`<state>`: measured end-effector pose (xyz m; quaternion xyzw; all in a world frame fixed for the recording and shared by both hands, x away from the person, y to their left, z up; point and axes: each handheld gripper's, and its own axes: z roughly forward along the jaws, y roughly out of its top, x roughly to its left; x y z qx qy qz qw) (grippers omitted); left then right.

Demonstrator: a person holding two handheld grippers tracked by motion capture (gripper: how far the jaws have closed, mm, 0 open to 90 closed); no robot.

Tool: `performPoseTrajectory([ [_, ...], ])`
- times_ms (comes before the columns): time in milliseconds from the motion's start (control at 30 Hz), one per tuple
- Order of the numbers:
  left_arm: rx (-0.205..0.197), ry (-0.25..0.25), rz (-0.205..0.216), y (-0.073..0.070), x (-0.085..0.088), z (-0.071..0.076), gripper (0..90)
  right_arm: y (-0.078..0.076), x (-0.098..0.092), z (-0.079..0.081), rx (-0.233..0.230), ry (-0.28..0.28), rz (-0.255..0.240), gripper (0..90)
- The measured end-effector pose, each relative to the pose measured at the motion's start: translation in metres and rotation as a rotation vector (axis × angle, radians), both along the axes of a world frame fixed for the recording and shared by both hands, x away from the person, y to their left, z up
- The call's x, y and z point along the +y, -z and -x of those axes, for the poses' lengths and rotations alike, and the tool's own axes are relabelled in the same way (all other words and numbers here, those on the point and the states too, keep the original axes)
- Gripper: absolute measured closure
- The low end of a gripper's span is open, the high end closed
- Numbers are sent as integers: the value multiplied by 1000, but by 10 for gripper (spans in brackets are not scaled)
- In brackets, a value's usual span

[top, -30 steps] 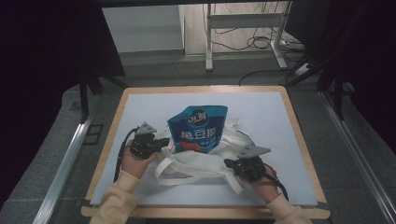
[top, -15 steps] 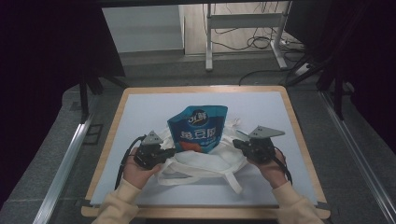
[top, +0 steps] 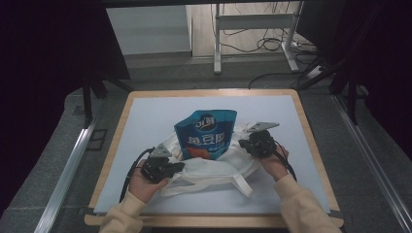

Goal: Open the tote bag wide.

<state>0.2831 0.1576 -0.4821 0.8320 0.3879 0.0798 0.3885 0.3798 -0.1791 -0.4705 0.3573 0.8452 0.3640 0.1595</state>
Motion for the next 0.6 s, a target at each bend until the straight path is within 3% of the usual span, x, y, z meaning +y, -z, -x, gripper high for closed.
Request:
performPoseTrajectory([
  [133,22,11,-9,7,-2,1,900,8,-7,-9,29,32,-23,893],
  [300,43,26,-35,14,-8,2,900,17,-5,-16,13,54,2,893],
  [600,68,37,-44,22,-11,3,900,23,-6,-22,24,82,-23,894],
])
